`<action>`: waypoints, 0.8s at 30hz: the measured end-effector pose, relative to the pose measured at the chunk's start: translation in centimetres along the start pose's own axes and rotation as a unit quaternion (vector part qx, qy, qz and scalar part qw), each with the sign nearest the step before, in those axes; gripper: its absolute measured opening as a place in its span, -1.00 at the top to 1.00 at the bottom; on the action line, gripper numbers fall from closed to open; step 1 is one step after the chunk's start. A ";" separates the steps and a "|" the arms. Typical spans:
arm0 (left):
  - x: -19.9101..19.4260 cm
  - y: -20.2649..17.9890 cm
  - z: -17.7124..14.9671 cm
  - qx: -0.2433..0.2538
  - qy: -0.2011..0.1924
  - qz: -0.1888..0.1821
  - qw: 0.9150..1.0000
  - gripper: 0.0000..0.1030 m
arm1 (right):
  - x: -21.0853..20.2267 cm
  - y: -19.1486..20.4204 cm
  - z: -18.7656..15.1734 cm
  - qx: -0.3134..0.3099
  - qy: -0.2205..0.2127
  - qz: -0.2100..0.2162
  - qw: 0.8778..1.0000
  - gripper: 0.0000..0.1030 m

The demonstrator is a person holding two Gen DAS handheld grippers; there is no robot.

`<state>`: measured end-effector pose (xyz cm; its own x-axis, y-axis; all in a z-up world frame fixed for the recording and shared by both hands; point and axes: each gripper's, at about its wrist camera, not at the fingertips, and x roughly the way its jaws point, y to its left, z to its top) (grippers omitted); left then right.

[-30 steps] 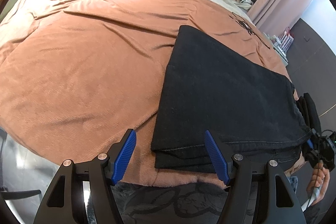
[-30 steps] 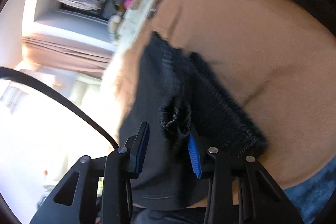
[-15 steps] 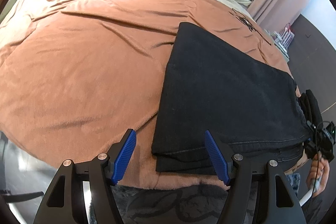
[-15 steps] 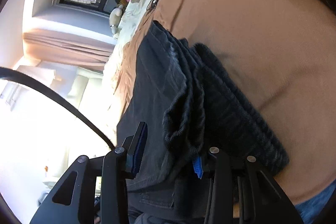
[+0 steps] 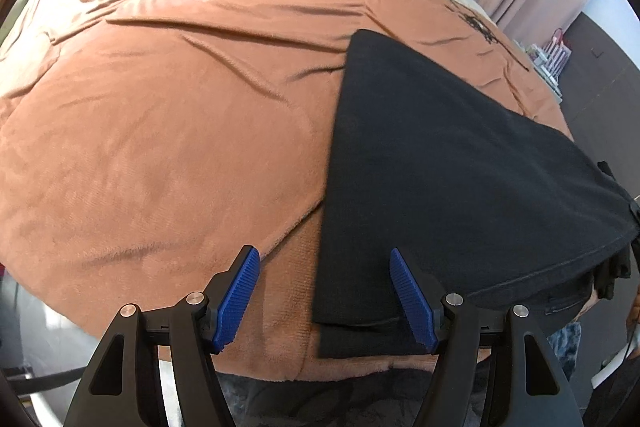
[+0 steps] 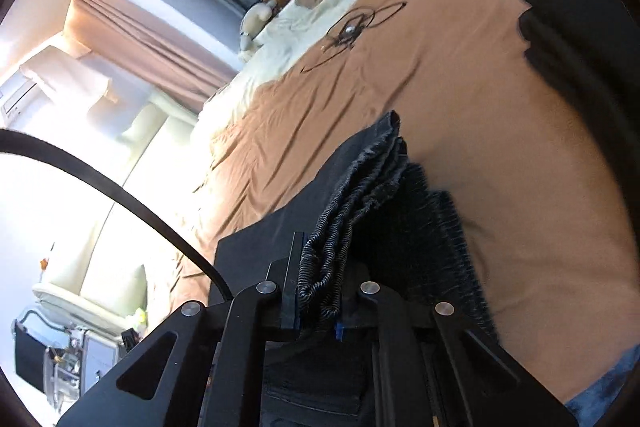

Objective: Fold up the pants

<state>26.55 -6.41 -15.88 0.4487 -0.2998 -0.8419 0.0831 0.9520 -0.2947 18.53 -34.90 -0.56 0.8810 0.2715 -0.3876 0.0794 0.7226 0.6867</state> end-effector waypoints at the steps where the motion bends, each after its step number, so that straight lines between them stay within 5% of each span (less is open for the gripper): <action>1: 0.2 0.0 -0.1 0.000 0.004 -0.002 1.000 -0.36 | -0.7 -0.4 -0.5 0.002 -0.010 -0.007 1.000 0.85; 10: 0.6 -0.1 0.9 0.004 0.008 -0.004 1.000 -0.35 | 1.4 -6.8 -6.7 0.081 0.053 -0.042 0.994 0.85; 18: 0.9 0.9 1.4 -0.024 0.019 -0.038 0.999 -0.35 | 0.3 -5.0 -7.7 0.069 0.044 -0.034 0.996 0.85; 24: 1.9 1.7 0.8 -0.059 0.047 -0.092 0.993 -0.07 | 0.3 -5.2 -7.9 0.074 0.043 -0.029 0.996 0.85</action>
<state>28.20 -5.29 -17.61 0.3501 -0.4769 -0.8062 0.0483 0.8687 -0.4929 14.66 -33.52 -9.10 0.8307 0.2894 -0.4757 0.2023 0.6392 0.7420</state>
